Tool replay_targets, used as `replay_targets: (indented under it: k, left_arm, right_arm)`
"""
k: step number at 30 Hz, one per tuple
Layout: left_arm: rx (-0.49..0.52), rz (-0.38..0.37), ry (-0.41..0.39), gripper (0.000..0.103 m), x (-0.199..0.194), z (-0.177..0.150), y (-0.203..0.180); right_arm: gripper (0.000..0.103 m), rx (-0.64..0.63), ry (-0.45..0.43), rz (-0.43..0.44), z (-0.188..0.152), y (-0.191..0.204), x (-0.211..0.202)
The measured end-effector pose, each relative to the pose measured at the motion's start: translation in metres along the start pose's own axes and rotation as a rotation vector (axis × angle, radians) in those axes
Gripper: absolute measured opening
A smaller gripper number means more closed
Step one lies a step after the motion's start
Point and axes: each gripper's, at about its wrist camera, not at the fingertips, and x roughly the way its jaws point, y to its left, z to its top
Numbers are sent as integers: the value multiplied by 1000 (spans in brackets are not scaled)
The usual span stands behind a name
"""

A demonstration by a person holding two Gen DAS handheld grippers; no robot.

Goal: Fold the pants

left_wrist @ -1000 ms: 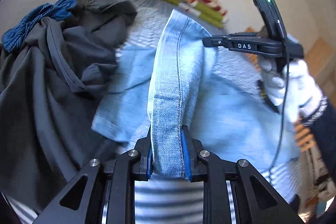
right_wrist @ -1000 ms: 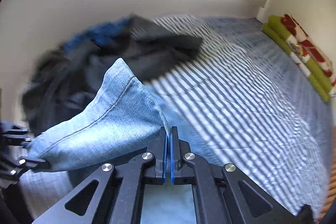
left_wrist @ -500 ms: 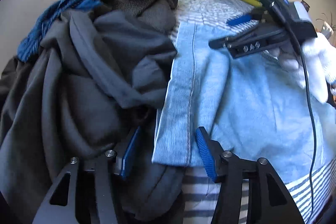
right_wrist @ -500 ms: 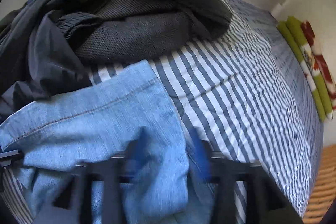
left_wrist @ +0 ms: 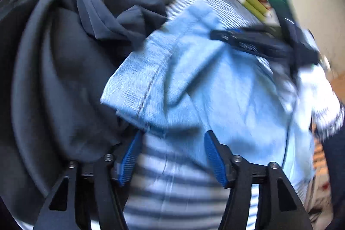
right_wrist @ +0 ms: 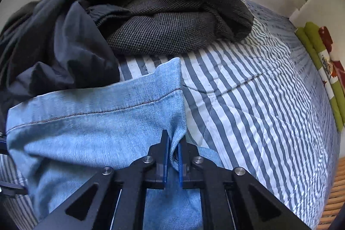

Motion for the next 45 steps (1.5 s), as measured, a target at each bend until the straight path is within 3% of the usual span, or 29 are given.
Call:
replay_targets:
  k: [2,4,5,6,10,13,20,28,30,32,33,36,40,42,45]
  left_arm:
    - [-33,4,-45,74,5,12,0]
    - [-65,32,-90,61,12,20,2]
    - [-85,65,-109,27,14,22,3]
    - [-89,57,-106,12,16,24,3]
    - [-50,2,-153,9,-7,23,-2]
    - [0,-54,-221,7,-51,17,-15]
    - [-18,-123,-388,7,-156,-3,-1]
    - [-108,13,-547,7,-270,-41,80]
    - [-122,87,-490,8,-267,-45,105]
    - [-165,130,-366,12,-250,-49,126]
    - [-154,166,-306,16,-241,-53,132]
    - [-121,268,-274,18,-236,-63,132]
    - [-125,310,-341,20,-253,-66,115]
    - [-75,375,-380,20,-262,-63,91]
    - [-74,389,-404,33,-275,-55,83]
  right_arm:
    - [6,3,1,-7,-2,-1,-3]
    - [6,2,0,-25,-2,0,-4]
    - [6,2,-6,-39,-3,4,-10]
    - [6,7,-15,-54,-4,4,-13]
    - [5,58,-80,-86,-3,-2,-42]
    - [5,87,-152,-92,5,-4,-77]
    - [5,47,-292,-128,51,42,-155]
    - [5,-63,-384,-40,121,139,-173]
    - [6,-79,-355,18,142,162,-159]
    - [11,-100,-266,33,156,176,-136]
    - [22,-88,-231,22,157,177,-128]
    - [29,-17,-199,38,141,153,-136]
    - [32,114,-240,0,82,84,-192]
    - [33,178,-248,-28,32,44,-223]
    - [38,252,-220,-161,-69,-1,-259]
